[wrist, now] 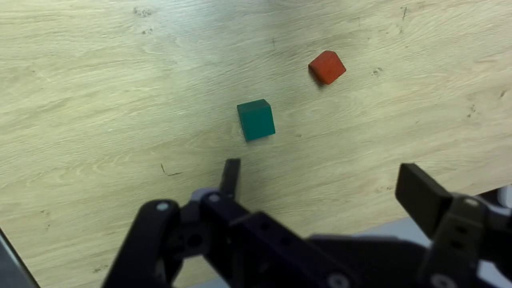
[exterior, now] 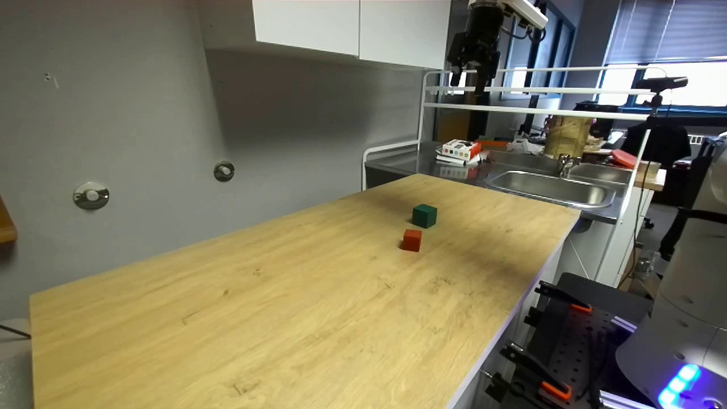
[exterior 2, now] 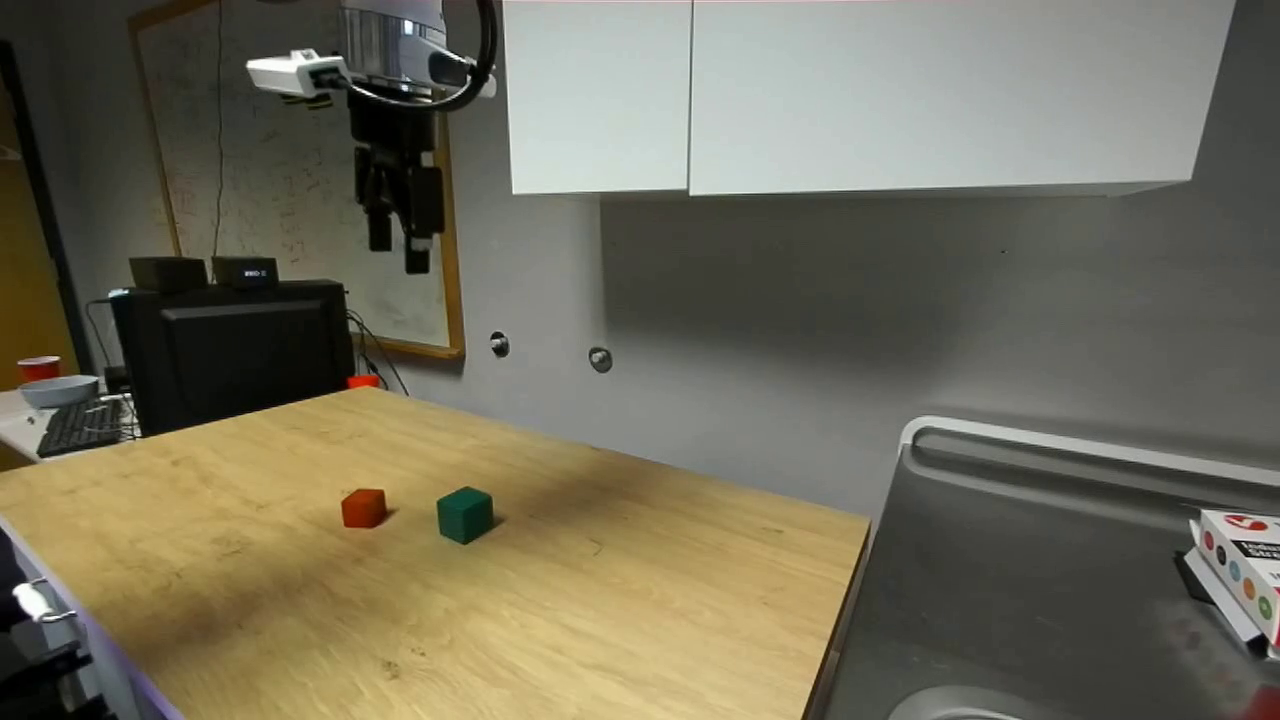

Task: Place the orange block on top of the green block

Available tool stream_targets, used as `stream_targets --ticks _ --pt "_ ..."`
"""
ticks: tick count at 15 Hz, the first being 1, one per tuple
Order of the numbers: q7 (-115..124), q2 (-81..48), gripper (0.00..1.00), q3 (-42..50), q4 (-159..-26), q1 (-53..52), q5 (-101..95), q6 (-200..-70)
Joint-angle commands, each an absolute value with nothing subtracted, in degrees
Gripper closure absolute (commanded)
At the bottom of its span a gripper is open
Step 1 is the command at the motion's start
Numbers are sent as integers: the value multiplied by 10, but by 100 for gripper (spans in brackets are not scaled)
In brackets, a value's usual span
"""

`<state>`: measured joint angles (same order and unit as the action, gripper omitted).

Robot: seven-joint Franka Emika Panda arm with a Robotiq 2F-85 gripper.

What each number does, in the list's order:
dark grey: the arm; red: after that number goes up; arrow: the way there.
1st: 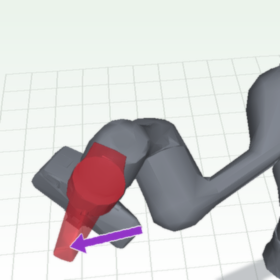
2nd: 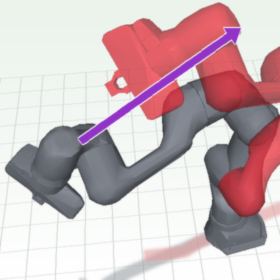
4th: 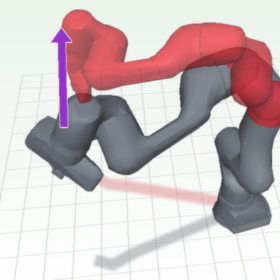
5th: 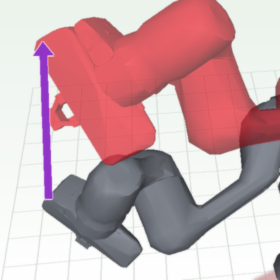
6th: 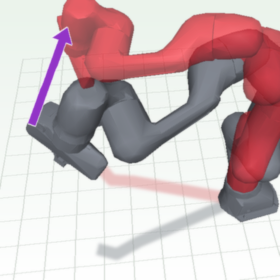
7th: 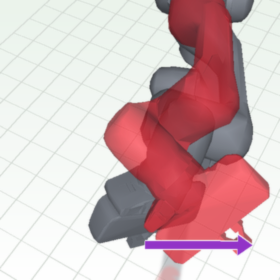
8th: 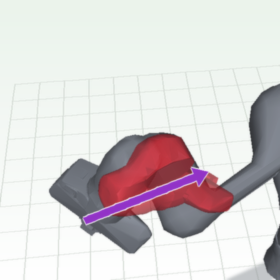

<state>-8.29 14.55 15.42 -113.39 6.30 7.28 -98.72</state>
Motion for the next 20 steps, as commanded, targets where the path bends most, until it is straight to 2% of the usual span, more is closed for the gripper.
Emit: stream_targets --ticks 1,20 --pt "-86 144 0 144 -1132 75 76 -985" --pt "-81 134 0 139 -1127 77 78 -983"
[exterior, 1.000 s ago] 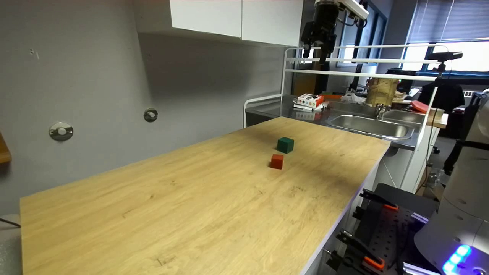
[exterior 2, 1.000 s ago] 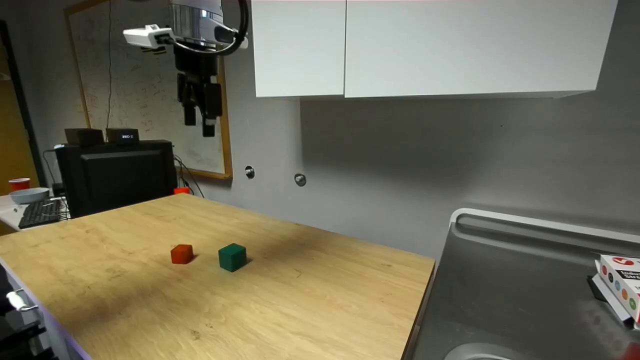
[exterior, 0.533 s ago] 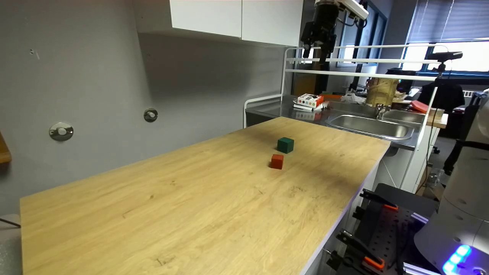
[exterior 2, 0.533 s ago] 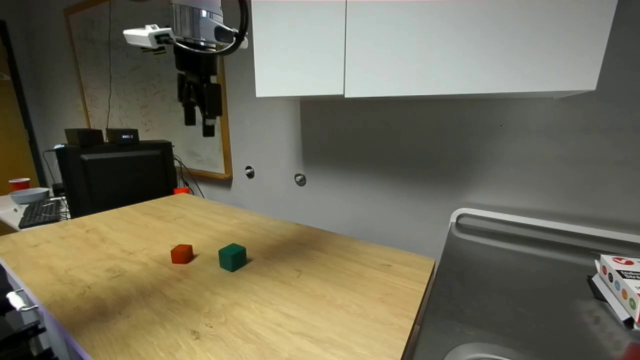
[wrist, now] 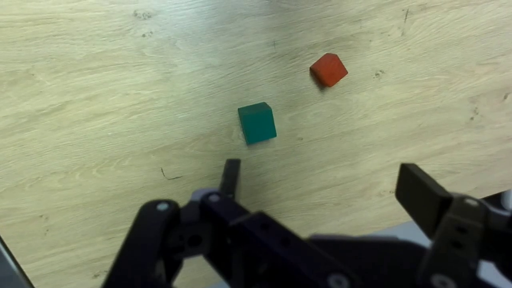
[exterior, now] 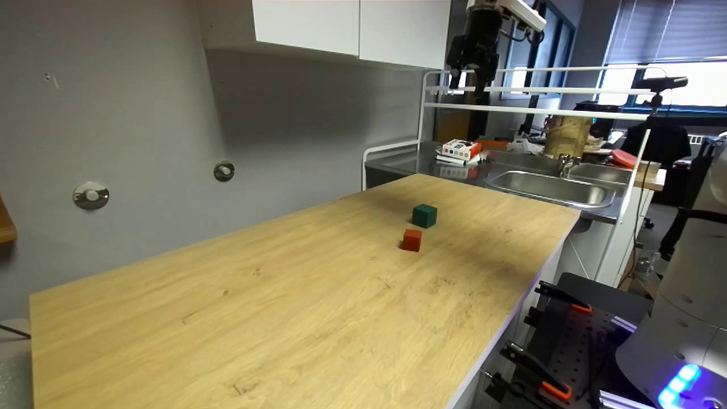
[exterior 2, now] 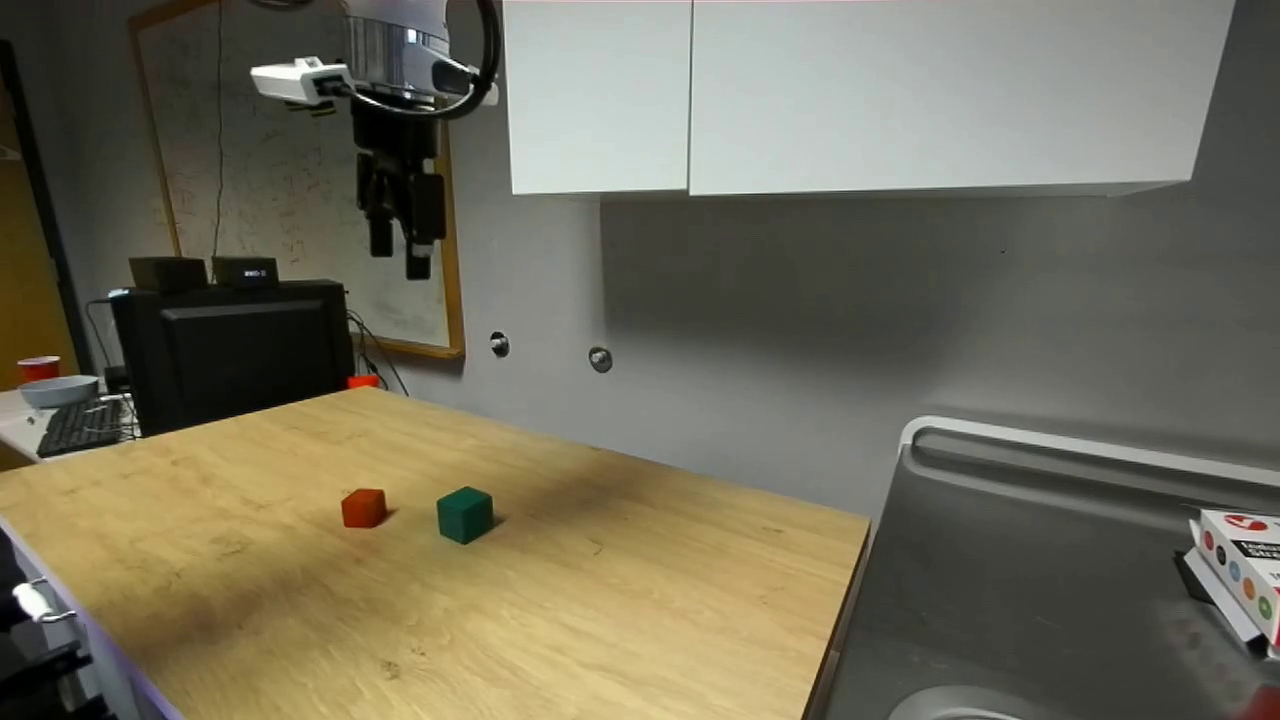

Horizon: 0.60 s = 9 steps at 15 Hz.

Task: Place the orange block on top of the green block

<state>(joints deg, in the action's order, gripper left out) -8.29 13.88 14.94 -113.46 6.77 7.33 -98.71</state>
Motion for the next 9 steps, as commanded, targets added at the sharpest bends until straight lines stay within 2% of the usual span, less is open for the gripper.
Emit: stream_targets --ticks 1,9 --pt "-78 130 0 136 -1126 76 78 -984" --pt "-7 37 0 99 -1120 65 91 -1009"
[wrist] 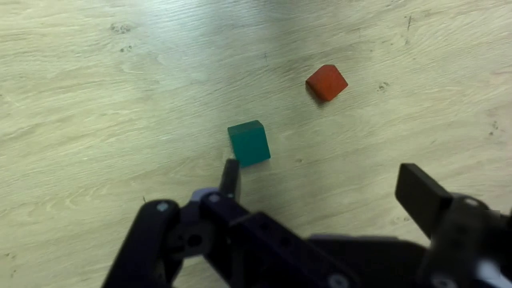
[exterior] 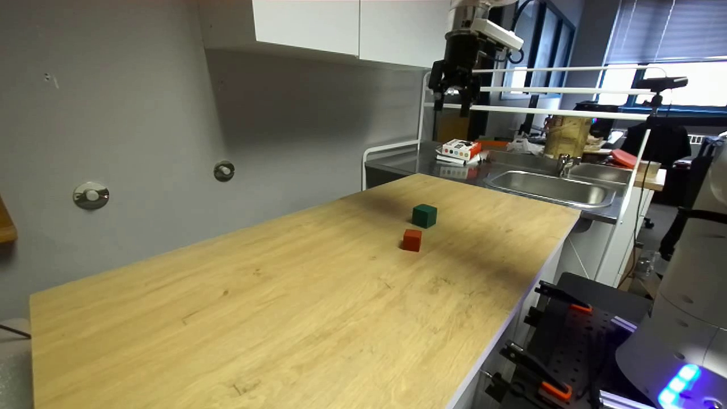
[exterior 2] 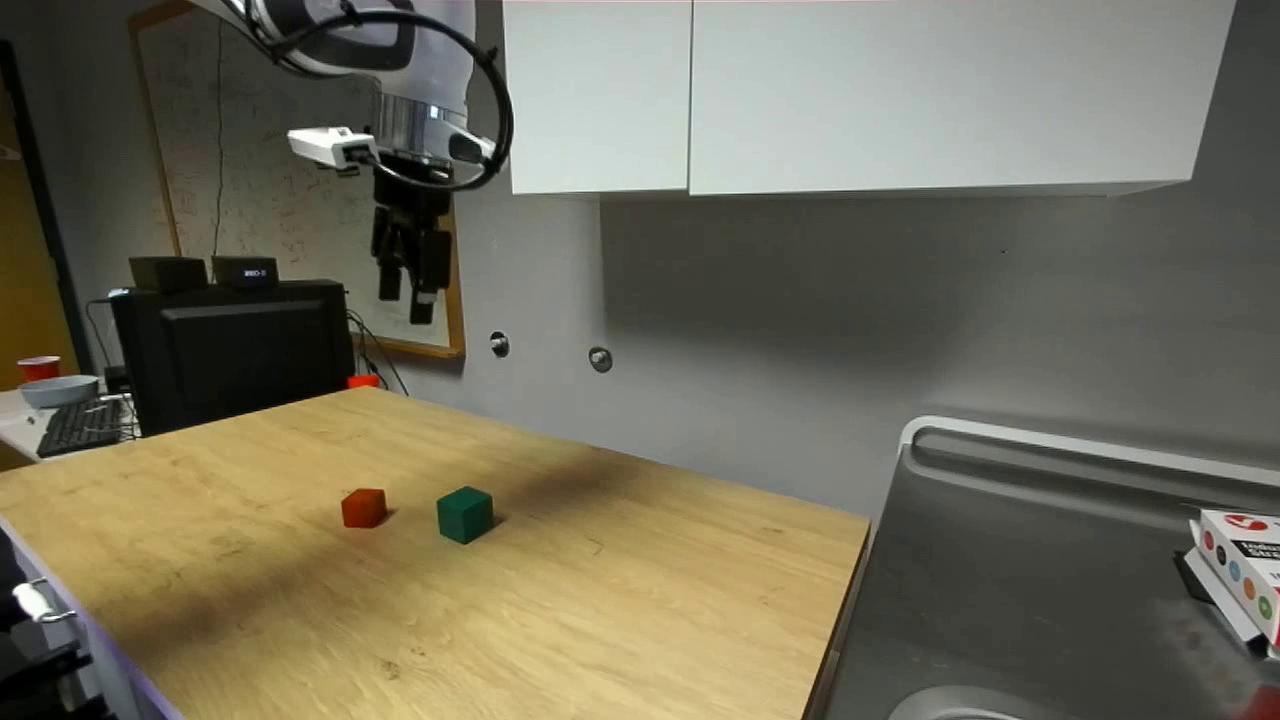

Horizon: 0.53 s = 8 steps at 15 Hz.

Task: Place the orange block on top of the green block

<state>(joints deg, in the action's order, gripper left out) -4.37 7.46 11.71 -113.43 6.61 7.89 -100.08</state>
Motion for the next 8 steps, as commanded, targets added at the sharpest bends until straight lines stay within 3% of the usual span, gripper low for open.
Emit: stream_targets --ticks 1,8 --pt "7 22 0 93 -1120 62 93 -1014" --pt "144 -65 0 62 -1112 50 163 -1028"
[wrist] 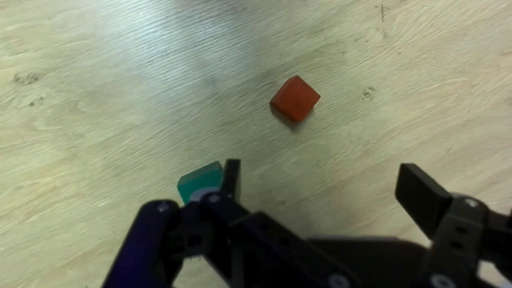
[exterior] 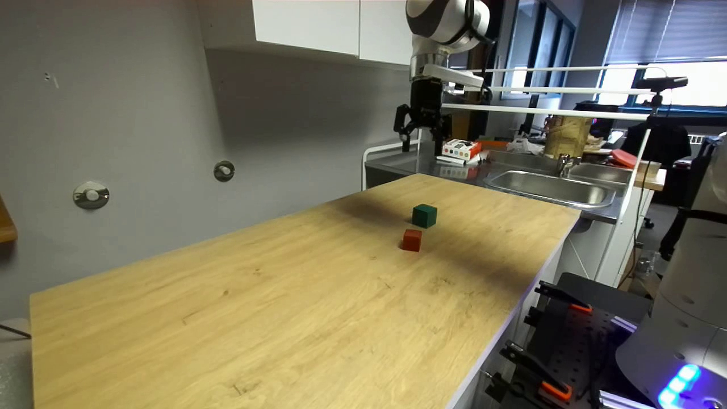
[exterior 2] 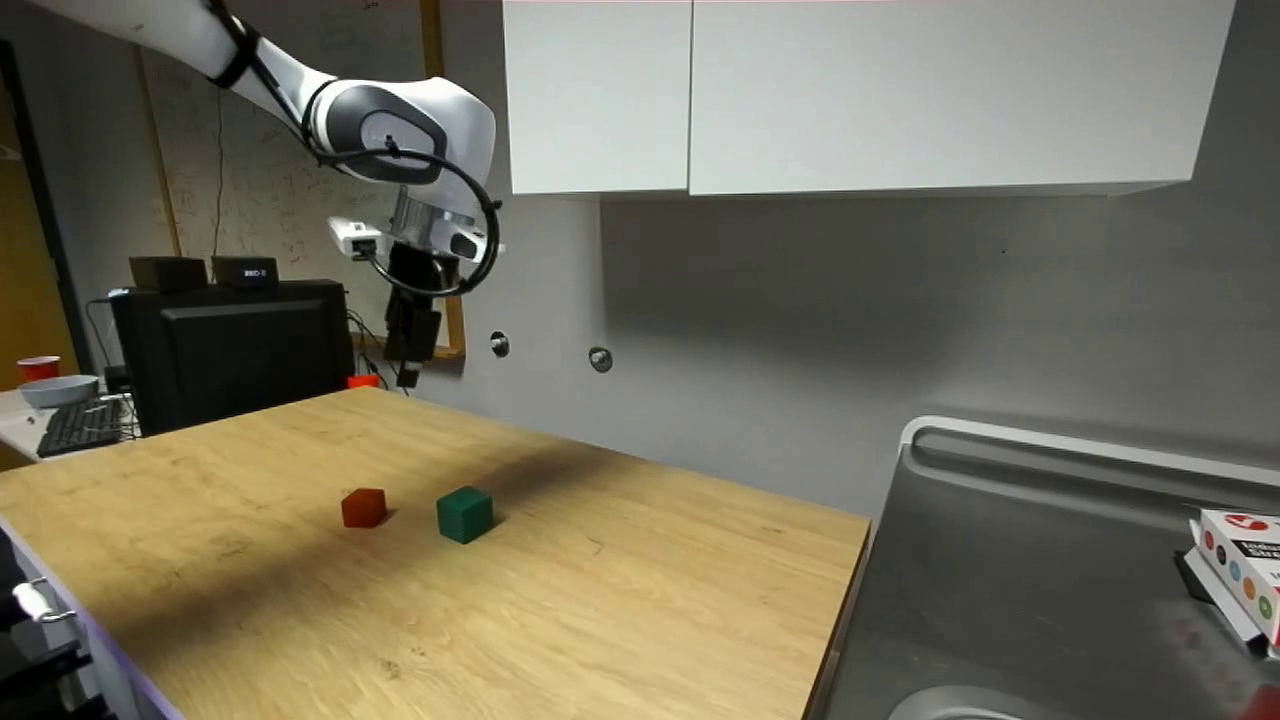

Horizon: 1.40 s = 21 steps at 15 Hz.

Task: Place the orange block on top of the green block

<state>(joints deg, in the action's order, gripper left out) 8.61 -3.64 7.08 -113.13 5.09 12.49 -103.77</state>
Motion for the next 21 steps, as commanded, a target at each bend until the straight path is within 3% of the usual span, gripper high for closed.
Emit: stream_targets --ticks 1,8,21 --pt "162 -72 0 60 -1116 48 177 -1036" --pt "305 -130 0 63 -1124 44 248 -1059" --pt "501 -199 0 69 -1151 31 211 -1066"
